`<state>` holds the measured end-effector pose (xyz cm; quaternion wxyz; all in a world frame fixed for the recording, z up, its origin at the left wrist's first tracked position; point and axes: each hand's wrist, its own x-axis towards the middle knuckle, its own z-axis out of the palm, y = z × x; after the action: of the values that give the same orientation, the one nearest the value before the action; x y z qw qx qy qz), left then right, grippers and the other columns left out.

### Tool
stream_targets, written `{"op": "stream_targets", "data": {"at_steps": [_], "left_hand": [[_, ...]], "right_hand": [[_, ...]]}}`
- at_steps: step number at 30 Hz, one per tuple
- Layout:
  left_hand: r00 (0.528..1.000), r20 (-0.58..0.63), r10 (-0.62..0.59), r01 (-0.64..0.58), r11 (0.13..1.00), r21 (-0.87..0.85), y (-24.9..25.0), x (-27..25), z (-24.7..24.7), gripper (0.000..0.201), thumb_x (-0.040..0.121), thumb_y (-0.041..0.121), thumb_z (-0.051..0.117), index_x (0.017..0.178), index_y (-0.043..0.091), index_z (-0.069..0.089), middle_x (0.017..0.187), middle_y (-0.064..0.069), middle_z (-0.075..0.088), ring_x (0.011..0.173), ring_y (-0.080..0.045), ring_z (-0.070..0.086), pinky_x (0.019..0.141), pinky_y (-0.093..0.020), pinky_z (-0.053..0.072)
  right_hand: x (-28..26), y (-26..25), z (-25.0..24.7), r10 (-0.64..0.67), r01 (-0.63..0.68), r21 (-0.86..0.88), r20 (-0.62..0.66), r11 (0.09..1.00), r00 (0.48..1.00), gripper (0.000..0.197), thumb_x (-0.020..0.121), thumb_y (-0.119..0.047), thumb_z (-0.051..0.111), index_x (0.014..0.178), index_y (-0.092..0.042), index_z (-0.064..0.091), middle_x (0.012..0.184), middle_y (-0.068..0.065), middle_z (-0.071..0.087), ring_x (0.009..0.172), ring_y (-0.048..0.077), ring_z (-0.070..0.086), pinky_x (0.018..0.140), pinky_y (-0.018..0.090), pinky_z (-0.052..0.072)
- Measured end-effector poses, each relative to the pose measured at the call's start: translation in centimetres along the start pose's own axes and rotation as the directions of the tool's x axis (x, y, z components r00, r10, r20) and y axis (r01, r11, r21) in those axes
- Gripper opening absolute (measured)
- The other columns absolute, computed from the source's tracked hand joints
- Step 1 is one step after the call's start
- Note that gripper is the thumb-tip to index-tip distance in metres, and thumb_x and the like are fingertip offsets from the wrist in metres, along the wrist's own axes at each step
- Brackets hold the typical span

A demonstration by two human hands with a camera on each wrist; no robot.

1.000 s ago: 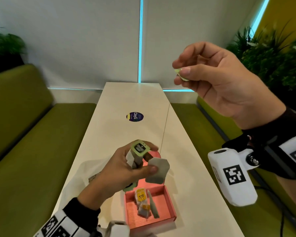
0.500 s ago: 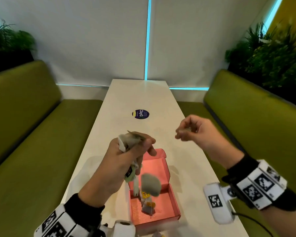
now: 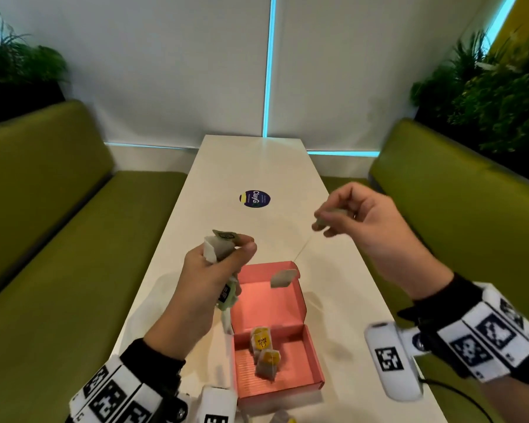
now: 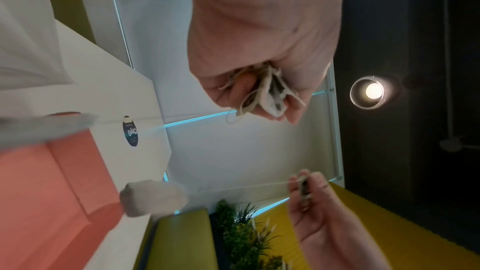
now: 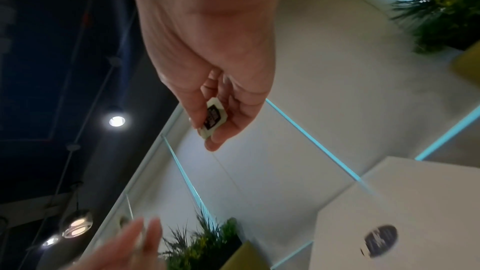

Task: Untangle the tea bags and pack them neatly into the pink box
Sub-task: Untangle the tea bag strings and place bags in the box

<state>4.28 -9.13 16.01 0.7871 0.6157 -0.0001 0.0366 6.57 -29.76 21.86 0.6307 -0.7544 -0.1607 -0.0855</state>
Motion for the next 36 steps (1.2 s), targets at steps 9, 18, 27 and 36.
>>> {"op": "stream_targets", "data": {"at_steps": [9,18,27,36], "left_hand": [[0.968,0.233,-0.090,-0.010,0.919,0.395,-2.1,-0.9,3.0,0.051,0.060,0.024,0.086,0.106,0.034,0.066,0.056,0.014,0.055,0.048,-0.004,0.046,0.046,-0.018,0.041],[0.931,0.356,0.078,-0.140,0.978,0.153,-0.8,-2.0,6.3,0.014,0.065,0.025,0.080,0.074,0.022,0.070,0.053,-0.009,0.038,0.040,-0.011,0.029,0.040,-0.018,0.027],[0.960,0.197,0.201,-0.240,0.951,0.195,-0.4,-1.5,7.8,0.029,0.058,0.036,0.080,0.074,0.016,0.066,0.045,0.011,0.048,0.039,-0.007,0.037,0.039,-0.018,0.033],[0.968,0.166,0.188,-0.210,0.970,0.122,0.0,-1.2,6.0,0.010,0.077,0.016,0.076,0.069,0.017,0.070,0.056,0.006,0.062,0.043,-0.009,0.049,0.045,-0.016,0.037]], "right_hand": [[2.6,-6.7,-0.8,-0.130,0.132,0.175,-0.026,0.976,0.991,0.018,0.066,-0.013,0.065,0.079,-0.011,0.052,0.068,0.001,0.066,0.062,0.015,0.068,0.058,0.022,0.053],[2.4,-11.0,-1.8,-0.237,0.231,0.176,0.011,0.957,0.971,0.015,0.076,-0.007,0.067,0.080,-0.012,0.053,0.068,0.000,0.067,0.066,0.019,0.068,0.057,0.021,0.052],[2.6,-11.6,-1.5,-0.220,0.220,0.143,-0.013,0.965,0.975,0.012,0.081,-0.001,0.060,0.081,-0.010,0.052,0.071,0.004,0.065,0.065,0.019,0.068,0.057,0.022,0.052],[2.9,-10.5,-2.1,-0.223,0.225,0.077,-0.038,0.971,0.974,0.015,0.082,0.001,0.062,0.080,-0.011,0.054,0.075,0.008,0.063,0.067,0.018,0.068,0.058,0.021,0.052]]}}
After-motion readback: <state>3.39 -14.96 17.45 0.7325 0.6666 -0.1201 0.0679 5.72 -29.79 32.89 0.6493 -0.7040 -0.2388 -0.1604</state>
